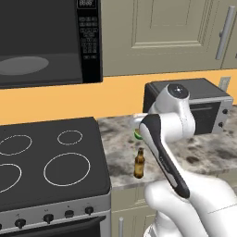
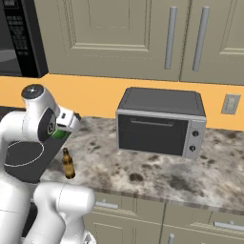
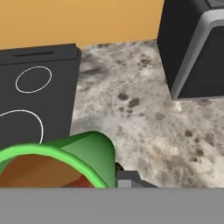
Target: Place the microwavable item in the microwave. Then, close the microwave door and press the start button.
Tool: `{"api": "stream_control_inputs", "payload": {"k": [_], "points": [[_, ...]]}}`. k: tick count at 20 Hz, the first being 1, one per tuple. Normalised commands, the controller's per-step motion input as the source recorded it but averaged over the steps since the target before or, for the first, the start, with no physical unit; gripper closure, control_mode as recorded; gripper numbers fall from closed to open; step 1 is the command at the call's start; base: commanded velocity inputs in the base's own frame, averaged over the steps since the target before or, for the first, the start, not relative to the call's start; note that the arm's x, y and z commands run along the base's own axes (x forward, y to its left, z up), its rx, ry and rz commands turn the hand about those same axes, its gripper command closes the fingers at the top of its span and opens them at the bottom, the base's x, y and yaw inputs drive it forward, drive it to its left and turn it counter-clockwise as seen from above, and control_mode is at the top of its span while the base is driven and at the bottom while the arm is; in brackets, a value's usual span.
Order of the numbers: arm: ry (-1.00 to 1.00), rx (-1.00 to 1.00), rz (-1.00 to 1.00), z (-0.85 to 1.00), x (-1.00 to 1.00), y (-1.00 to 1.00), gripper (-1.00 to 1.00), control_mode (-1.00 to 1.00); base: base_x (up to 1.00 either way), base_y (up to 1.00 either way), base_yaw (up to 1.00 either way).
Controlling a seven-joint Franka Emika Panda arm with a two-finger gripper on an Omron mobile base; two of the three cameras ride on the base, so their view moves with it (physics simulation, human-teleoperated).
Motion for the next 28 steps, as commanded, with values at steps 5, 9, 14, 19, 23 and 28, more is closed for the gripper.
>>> {"api": "stream_control_inputs", "payload": {"k": [5,9,14,19,23,28], "points": [[0.14,0.00,0.00,0.01,-0.37,0.20,1.00,-1.00,0.00,0.00,0.00],[0.00,0.00,0.03,0.00,0.00,0.16,1.00,-1.00,0.00,0.00,0.00],[0.02,0.00,0.05,0.00,0.00,0.41,1.00,-1.00,0.00,0.00,0.00],[0.00,0.00,0.00,0.00,0.00,0.00,1.00,1.00,-0.12,0.97,0.01],[0.00,0.00,0.00,0.00,0.00,0.00,1.00,1.00,0.00,1.00,0.00],[0.00,0.00,0.00,0.00,0.00,0.00,1.00,1.00,0.02,0.90,-0.08]]}}
